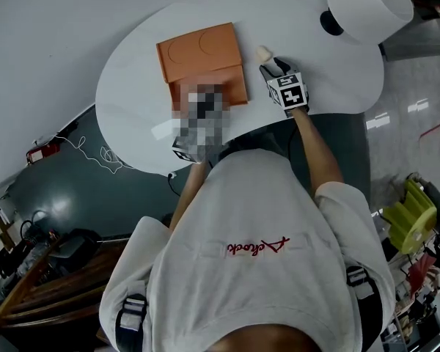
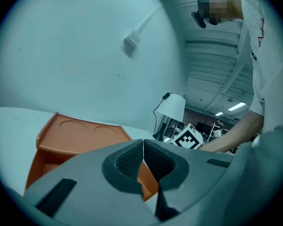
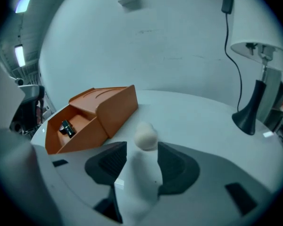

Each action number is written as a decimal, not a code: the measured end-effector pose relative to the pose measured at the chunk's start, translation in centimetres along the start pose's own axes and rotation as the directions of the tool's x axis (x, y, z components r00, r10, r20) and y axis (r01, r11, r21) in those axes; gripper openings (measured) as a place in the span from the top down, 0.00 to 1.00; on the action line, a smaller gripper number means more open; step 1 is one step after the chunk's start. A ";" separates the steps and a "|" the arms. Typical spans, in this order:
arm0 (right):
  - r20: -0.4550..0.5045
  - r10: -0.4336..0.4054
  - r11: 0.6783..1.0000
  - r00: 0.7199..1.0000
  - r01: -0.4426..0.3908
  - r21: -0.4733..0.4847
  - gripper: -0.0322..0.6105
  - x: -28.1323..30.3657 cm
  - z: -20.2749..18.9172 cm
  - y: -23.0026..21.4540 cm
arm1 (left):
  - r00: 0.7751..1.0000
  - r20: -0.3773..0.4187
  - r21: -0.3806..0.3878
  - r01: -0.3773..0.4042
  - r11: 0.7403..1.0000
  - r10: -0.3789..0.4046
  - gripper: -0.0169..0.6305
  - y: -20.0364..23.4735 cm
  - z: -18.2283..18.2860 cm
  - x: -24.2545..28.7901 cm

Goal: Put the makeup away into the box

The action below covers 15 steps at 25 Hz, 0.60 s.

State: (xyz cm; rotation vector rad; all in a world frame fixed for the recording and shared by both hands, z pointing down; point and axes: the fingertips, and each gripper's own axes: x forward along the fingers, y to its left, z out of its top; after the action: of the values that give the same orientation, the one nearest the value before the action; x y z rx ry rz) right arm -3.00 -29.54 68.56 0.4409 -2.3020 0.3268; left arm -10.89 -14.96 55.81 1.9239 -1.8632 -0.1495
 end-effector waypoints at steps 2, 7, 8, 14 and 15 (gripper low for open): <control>-0.009 -0.005 1.000 1.000 0.005 -0.009 0.64 0.8 0.9 -0.6 | 1.000 0.004 -0.004 -0.010 1.000 0.010 0.95 0.3 0.1 -0.3; -0.047 0.004 0.998 0.999 -0.007 -0.068 0.64 1.9 1.8 -1.0 | 0.999 0.006 -0.007 -0.033 0.999 0.033 0.95 0.7 0.3 -1.0; -0.060 0.009 0.997 0.998 -0.014 -0.077 0.64 2.1 1.6 -0.8 | 0.999 0.006 -0.009 -0.037 0.999 0.037 0.95 0.8 0.2 -1.1; -0.082 0.010 0.993 0.997 -0.020 -0.117 0.69 2.7 1.0 0.2 | 0.999 0.010 -0.007 -0.047 0.999 0.047 0.95 1.5 0.4 -1.6; -0.074 0.008 0.993 0.997 -0.017 -0.115 0.70 2.5 1.1 0.2 | 0.999 0.012 -0.006 -0.045 0.999 0.046 0.95 1.5 0.5 -1.6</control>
State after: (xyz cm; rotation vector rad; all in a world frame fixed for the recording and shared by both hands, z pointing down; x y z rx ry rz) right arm -5.41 -30.32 69.55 0.3506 -2.2388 0.2105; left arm -12.62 -13.47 55.56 1.8793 -1.9109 -0.1521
